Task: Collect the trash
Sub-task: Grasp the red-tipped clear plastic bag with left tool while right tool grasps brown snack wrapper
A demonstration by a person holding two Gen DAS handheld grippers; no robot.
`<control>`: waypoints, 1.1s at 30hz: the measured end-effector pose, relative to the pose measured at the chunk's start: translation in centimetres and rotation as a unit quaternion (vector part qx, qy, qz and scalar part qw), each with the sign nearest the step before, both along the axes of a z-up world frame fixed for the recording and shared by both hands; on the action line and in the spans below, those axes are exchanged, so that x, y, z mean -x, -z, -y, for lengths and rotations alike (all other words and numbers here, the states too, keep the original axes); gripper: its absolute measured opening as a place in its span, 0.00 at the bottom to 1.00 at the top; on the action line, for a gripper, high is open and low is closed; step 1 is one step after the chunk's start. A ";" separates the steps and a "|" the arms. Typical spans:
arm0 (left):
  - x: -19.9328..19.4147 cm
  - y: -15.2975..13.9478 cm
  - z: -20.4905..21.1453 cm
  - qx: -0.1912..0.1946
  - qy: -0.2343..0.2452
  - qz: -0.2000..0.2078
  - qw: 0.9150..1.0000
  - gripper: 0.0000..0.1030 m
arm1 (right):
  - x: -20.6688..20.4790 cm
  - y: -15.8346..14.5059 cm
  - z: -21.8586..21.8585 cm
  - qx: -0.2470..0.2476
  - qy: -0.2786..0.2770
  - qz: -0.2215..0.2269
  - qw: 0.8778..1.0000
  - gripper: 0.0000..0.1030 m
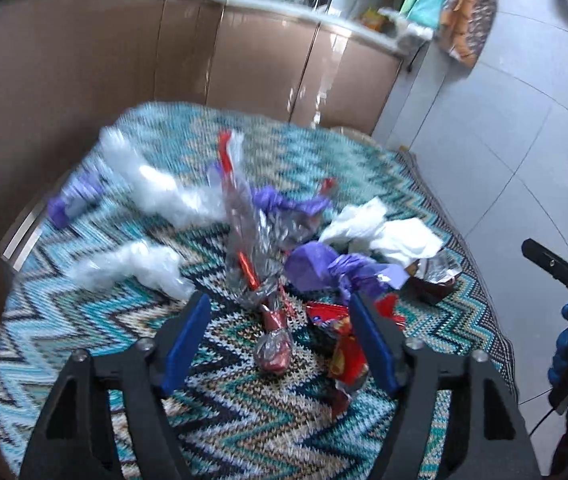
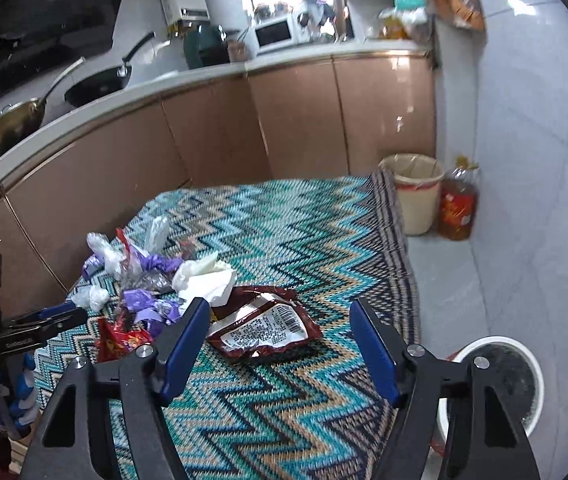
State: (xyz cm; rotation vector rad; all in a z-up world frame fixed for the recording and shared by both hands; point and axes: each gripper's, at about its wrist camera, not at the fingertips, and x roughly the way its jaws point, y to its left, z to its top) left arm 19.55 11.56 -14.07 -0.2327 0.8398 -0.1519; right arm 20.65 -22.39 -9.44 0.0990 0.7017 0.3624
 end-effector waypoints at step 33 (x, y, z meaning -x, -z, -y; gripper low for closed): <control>-0.1 0.1 -1.2 0.005 -0.004 -0.022 1.000 0.15 | -2.7 4.5 -0.4 -0.016 -0.062 -0.056 0.996 0.11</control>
